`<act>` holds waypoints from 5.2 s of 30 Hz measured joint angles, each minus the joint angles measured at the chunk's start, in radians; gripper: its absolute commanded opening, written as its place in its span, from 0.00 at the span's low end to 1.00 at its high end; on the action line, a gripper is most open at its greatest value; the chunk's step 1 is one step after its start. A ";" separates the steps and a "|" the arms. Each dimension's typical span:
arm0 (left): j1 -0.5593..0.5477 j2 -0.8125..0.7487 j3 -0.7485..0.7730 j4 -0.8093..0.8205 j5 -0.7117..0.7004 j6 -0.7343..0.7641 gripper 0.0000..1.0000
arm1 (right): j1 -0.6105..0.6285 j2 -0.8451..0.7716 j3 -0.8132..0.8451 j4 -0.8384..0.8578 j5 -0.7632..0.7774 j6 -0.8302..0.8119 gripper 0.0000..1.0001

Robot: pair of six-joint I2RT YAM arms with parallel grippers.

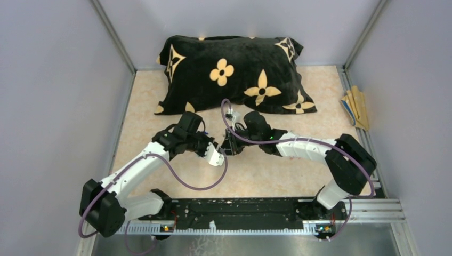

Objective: Open the pen caps

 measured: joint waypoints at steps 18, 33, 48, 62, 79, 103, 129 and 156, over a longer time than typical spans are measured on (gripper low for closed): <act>0.208 0.158 -0.001 0.050 -0.179 -0.002 0.00 | -0.088 -0.326 -0.196 -0.350 0.160 -0.064 0.00; 0.230 0.352 -0.025 0.121 -0.057 -0.314 0.31 | -0.281 -0.459 -0.267 -0.424 0.755 0.018 0.00; 0.276 0.370 0.084 0.065 0.012 -0.402 0.99 | -0.341 -0.431 -0.372 -0.422 1.009 0.058 0.02; 0.345 0.345 0.328 -0.133 0.145 -0.472 0.99 | -0.373 -0.362 -0.372 -0.380 1.012 0.030 0.27; 0.412 0.321 0.406 -0.211 0.216 -0.535 0.99 | -0.367 -0.424 -0.291 -0.370 0.870 -0.051 0.32; 0.568 0.240 0.406 -0.179 0.311 -0.654 0.99 | -0.259 0.162 0.171 -0.264 0.543 -0.407 0.26; 0.568 0.248 0.398 -0.180 0.326 -0.635 0.99 | -0.202 0.159 0.045 -0.158 0.459 -0.403 0.19; 0.568 0.248 0.391 -0.219 0.327 -0.599 0.99 | -0.202 0.200 0.138 -0.204 0.435 -0.407 0.26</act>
